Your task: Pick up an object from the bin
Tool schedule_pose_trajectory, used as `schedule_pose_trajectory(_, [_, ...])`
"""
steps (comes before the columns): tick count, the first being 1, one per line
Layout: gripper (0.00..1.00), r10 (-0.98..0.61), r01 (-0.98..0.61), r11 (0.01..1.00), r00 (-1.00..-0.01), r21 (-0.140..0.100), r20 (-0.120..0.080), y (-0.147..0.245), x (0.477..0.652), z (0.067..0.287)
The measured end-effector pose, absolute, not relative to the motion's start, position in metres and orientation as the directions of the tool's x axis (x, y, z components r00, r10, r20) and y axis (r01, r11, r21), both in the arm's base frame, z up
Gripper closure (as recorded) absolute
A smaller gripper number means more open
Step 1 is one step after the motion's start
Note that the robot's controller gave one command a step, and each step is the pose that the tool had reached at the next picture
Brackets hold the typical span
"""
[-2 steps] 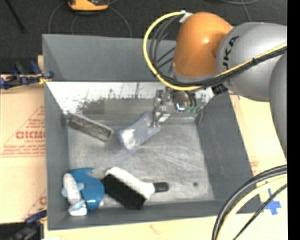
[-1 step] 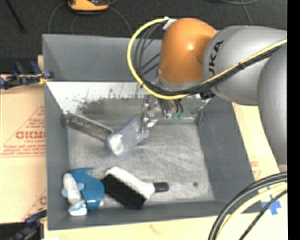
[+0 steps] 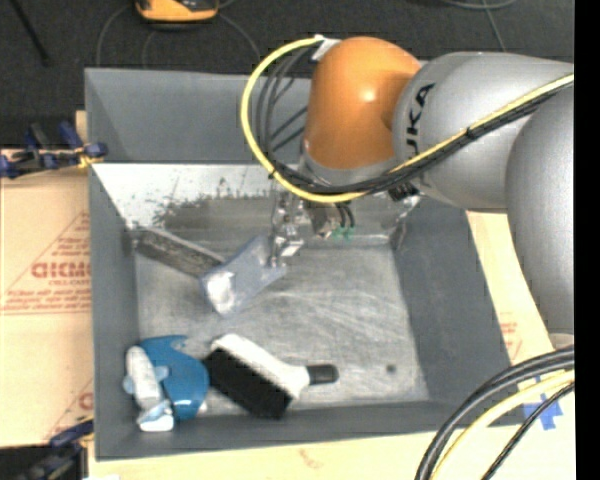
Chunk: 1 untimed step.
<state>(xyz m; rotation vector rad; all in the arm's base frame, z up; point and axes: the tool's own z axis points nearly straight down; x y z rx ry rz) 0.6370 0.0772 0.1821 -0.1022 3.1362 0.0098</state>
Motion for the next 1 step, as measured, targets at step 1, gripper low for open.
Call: schedule_pose_trajectory(1, [1.0, -0.048, -0.048, 0.999, -0.999, -0.001, -0.003, 0.0332, 0.6374, 0.1809])
